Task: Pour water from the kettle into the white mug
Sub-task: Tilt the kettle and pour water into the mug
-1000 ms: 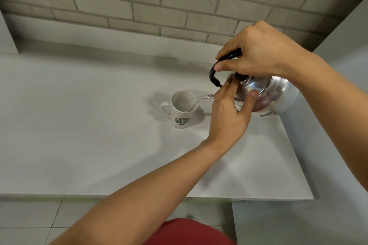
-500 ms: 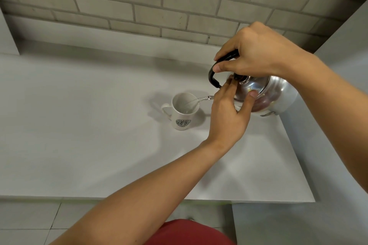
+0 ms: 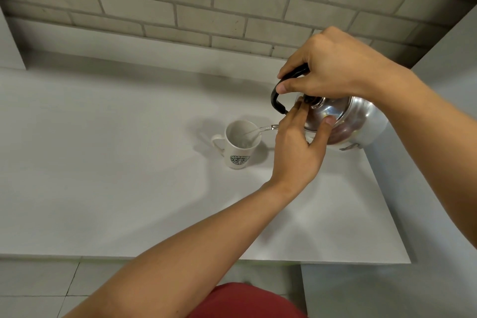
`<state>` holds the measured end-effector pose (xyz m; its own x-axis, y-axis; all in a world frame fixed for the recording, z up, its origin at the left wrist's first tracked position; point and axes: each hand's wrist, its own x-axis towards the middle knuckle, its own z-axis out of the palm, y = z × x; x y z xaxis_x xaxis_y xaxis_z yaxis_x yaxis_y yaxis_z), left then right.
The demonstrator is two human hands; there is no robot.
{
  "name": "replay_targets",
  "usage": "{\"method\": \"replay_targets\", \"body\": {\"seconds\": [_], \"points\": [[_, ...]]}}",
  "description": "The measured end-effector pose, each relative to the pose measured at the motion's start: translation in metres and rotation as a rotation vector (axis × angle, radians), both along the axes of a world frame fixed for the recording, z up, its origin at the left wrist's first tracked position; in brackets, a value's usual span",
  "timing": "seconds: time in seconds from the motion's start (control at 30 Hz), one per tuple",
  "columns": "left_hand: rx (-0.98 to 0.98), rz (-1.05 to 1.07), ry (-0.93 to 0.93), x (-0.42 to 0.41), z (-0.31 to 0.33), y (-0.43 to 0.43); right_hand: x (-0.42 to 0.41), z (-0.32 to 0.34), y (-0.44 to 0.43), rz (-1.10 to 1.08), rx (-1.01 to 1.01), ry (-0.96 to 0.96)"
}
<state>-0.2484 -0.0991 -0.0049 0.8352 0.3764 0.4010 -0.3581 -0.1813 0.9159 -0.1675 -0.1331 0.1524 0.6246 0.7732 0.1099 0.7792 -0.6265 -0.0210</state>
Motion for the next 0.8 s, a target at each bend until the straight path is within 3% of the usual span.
{"method": "replay_targets", "body": {"seconds": [0.57,0.8], "points": [[0.004,0.009,0.011,0.001,-0.003,0.002,0.006,-0.008,0.000,0.009,0.005,-0.019],[0.112,0.003,0.039,-0.002,-0.007,0.011,0.006,-0.016,-0.016,-0.022,0.123,0.020]]}}
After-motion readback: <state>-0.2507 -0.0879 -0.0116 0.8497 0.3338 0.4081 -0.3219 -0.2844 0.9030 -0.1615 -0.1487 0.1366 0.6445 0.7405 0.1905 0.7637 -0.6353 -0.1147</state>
